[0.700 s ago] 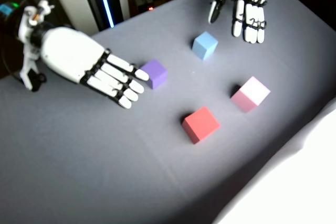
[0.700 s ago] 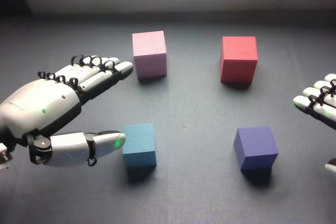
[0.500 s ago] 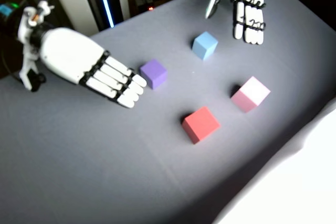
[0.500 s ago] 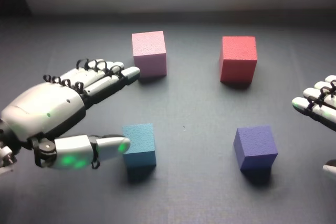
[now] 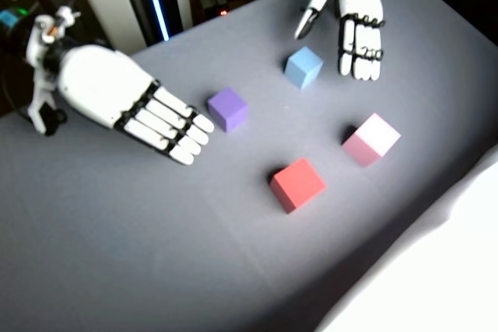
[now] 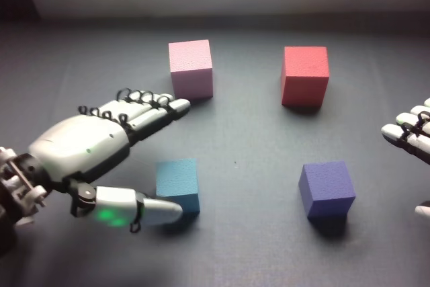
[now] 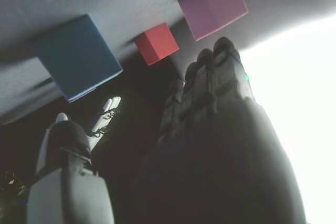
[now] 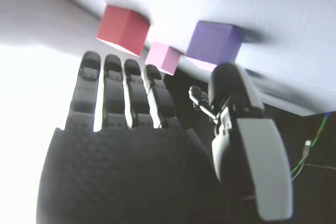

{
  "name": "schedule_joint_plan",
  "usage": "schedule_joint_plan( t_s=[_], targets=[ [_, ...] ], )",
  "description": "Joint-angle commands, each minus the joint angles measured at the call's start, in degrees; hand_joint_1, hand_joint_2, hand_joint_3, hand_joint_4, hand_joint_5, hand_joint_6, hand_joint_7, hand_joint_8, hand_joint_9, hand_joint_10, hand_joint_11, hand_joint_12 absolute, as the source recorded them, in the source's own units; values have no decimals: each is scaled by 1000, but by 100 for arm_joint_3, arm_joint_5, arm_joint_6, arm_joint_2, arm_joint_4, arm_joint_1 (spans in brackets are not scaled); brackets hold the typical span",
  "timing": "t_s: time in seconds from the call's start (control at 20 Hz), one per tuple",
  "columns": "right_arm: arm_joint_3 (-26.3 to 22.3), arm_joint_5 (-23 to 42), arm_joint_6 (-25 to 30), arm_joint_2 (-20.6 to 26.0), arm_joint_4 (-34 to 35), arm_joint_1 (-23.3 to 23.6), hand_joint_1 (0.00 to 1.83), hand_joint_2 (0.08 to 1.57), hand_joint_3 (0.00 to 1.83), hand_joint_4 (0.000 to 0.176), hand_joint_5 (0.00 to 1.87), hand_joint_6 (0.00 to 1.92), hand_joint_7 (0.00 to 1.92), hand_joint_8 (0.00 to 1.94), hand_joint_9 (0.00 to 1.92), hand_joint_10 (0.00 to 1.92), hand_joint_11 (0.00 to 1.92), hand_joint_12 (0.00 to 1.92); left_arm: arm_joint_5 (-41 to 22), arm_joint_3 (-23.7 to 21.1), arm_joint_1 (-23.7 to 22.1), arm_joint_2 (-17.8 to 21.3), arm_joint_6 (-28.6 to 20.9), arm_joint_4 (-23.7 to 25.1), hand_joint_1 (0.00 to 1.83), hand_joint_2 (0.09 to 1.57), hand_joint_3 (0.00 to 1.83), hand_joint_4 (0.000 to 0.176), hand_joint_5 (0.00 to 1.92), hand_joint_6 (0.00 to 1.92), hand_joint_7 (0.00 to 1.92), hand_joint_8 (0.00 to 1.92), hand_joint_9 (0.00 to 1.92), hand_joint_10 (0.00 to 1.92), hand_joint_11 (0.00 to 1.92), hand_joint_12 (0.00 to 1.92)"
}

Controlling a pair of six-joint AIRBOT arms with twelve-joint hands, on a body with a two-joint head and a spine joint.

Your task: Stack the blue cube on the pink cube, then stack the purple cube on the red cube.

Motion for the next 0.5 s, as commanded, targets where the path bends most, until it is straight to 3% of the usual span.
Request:
schedule_joint_plan(
  t_s=[0.0, 0.15, 0.3, 0.4, 0.45],
  targets=[
    [13, 634, 5, 17, -41, 27, 254, 1387, 18, 0, 0, 0, 0, 0, 0, 0, 0, 0, -499, 37, -60, -45, -12, -39, 484, 903, 0, 111, 0, 0, 0, 0, 0, 0, 0, 0],
    [11, 671, 12, 14, -29, 24, 247, 1385, 11, 0, 0, 0, 0, 0, 0, 0, 0, 0, -265, 165, -112, -231, -15, -56, 513, 912, 0, 82, 0, 0, 19, 8, 7, 3, 0, 0],
    [11, 701, 59, 14, -18, 10, 226, 1387, 10, 0, 0, 0, 0, 0, 0, 0, 0, 0, -20, 290, -142, -390, -75, -56, 567, 970, 3, 61, 0, 0, 197, 37, 113, 59, 0, 0],
    [13, 729, 100, 14, -7, -9, 235, 1386, 8, 0, 0, 0, 0, 0, 0, 0, 0, 0, 115, 374, -148, -495, -122, -55, 624, 991, 0, 41, 105, 17, 356, 34, 209, 137, 0, 469],
    [13, 736, 111, 14, -3, -14, 251, 1386, 6, 0, 0, 0, 0, 0, 0, 0, 0, 0, 150, 415, -152, -540, -155, -53, 703, 1024, 4, 26, 286, 64, 586, 66, 360, 272, 0, 973]
  ],
)
